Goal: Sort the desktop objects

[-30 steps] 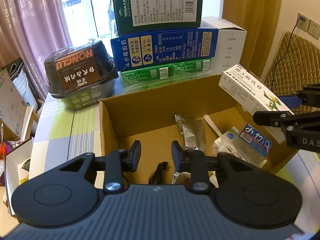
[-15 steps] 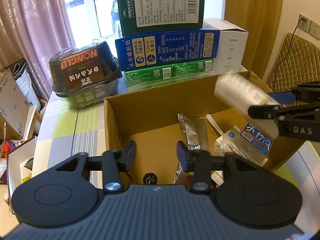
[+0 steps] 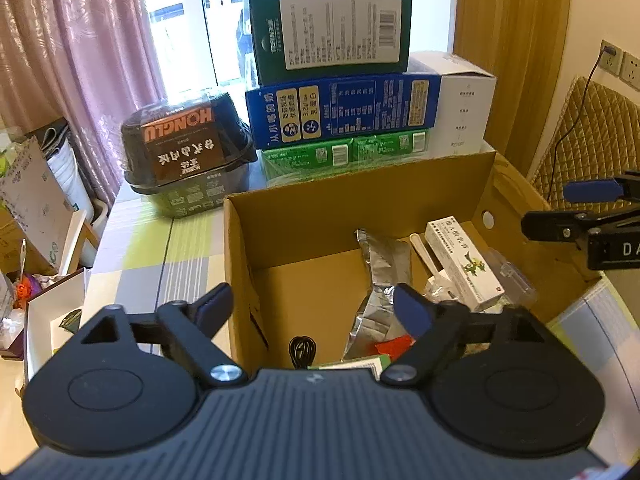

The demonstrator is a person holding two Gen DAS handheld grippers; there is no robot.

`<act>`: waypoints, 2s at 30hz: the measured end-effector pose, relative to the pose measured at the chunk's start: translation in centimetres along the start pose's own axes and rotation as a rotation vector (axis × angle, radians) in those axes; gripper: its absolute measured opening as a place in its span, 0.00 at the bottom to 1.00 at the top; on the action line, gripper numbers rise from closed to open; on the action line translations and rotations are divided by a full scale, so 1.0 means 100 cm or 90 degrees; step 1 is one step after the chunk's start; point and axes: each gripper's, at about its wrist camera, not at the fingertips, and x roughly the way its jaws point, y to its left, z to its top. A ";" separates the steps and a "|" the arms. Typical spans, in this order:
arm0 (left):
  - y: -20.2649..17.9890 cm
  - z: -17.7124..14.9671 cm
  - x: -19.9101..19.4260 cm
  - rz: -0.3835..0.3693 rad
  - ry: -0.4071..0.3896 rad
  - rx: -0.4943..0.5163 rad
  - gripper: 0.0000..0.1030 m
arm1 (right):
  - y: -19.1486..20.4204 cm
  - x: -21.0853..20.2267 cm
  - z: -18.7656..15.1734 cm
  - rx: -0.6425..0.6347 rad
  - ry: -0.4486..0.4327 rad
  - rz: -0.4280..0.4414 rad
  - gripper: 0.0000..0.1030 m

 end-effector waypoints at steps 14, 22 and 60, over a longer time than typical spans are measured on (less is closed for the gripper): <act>-0.019 -0.025 -0.079 0.013 -0.027 -0.036 0.99 | 0.010 -0.067 -0.018 0.033 0.035 -0.001 0.98; -0.027 -0.052 -0.115 0.019 -0.010 -0.088 0.99 | 0.011 -0.102 -0.047 0.061 0.061 -0.015 0.98; -0.091 -0.117 -0.240 0.019 -0.038 -0.131 0.99 | 0.045 -0.241 -0.125 0.080 0.028 -0.033 0.98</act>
